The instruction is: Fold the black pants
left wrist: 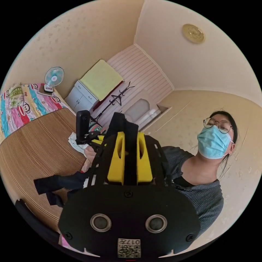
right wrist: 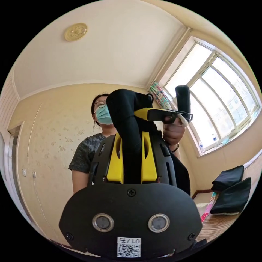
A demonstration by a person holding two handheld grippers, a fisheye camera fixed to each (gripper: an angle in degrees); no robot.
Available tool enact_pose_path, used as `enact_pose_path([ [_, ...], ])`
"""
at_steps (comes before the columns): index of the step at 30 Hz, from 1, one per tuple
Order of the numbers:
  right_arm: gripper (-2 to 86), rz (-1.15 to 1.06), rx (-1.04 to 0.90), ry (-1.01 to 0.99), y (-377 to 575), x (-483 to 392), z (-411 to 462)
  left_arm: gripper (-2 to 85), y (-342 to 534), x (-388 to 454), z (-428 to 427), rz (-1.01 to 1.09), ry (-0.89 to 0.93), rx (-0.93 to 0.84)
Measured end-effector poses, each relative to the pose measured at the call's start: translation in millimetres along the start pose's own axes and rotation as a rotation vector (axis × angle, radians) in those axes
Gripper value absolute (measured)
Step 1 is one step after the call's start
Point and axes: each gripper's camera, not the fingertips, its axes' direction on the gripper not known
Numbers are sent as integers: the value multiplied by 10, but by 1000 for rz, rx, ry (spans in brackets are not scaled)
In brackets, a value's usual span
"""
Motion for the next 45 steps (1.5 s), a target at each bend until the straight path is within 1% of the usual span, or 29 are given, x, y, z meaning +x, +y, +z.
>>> enact_pose_path([
  [1,114,27,46,111,6,-1,-83,49,12,19,-70,6,-32,28],
  [2,115,40,66,181,8,-26,-116,45,29,65,-167,11,-79,69],
  [4,122,23,123,515,31,-302,-120,42,46,162,-335,27,-119,135],
  [5,124,12,125,607,40,-391,-77,41,62,227,-469,30,-128,200],
  [6,124,-24,100,777,54,-554,70,41,69,266,-538,35,-134,233],
  [7,126,-56,62,908,65,-669,262,41,92,359,-688,47,-151,313],
  [8,127,-68,44,957,70,-704,366,41,124,477,-833,57,-186,402],
  [9,131,-90,12,1028,80,-727,588,41,139,547,-894,65,-211,443],
  [11,145,-103,-42,1104,95,-626,927,40,166,890,-1013,125,-349,568],
  [14,192,-108,-138,1197,205,-192,1495,40,123,1347,-910,229,-516,645],
  [15,206,-126,-181,1227,280,0,1691,40,107,1436,-873,254,-545,651],
  [16,214,-112,-178,1317,337,146,1812,40,72,1605,-801,302,-596,651],
  [17,214,-102,-165,1364,351,196,1845,40,32,1742,-747,332,-623,637],
  [19,173,-34,23,1556,326,182,1758,41,-25,1855,-731,343,-593,603],
  [20,145,-18,73,1576,307,144,1693,41,-47,1889,-758,342,-551,577],
  [21,88,1,146,1582,263,52,1541,40,-47,1905,-784,343,-532,569],
  [22,65,7,202,1569,214,-57,1375,40,-25,1950,-855,348,-511,564],
  [24,46,-11,292,1524,128,-288,1134,40,42,2054,-1007,362,-506,571],
  [26,38,-95,354,1467,25,-599,998,41,139,2254,-1240,410,-521,557],
  [27,34,-153,353,1449,-87,-791,980,41,162,2305,-1297,417,-527,553],
  [29,28,-214,264,1456,-342,-982,1085,40,287,2533,-1521,454,-552,564],
  [31,23,-334,177,1464,-672,-1236,1396,40,388,2730,-1653,495,-547,596],
  [33,20,-443,121,1419,-923,-1467,1651,40,485,2968,-1773,549,-532,651],
  [34,18,-515,90,1379,-1096,-1636,1815,40,543,3144,-1851,587,-533,705],
  [35,18,-542,80,1364,-1182,-1717,1889,40,583,3318,-1924,614,-549,765],
  [37,16,-618,59,1384,-1515,-2025,2158,40,580,3554,-2024,633,-569,833],
  [41,16,-642,38,1513,-1925,-2377,2299,40,419,3942,-2189,724,-494,870],
  [43,16,-586,20,1539,-2045,-2484,2105,40,348,3987,-2224,698,-502,877],
  [45,16,-507,31,1543,-2004,-2469,1810,40,307,3917,-2232,658,-548,880],
])
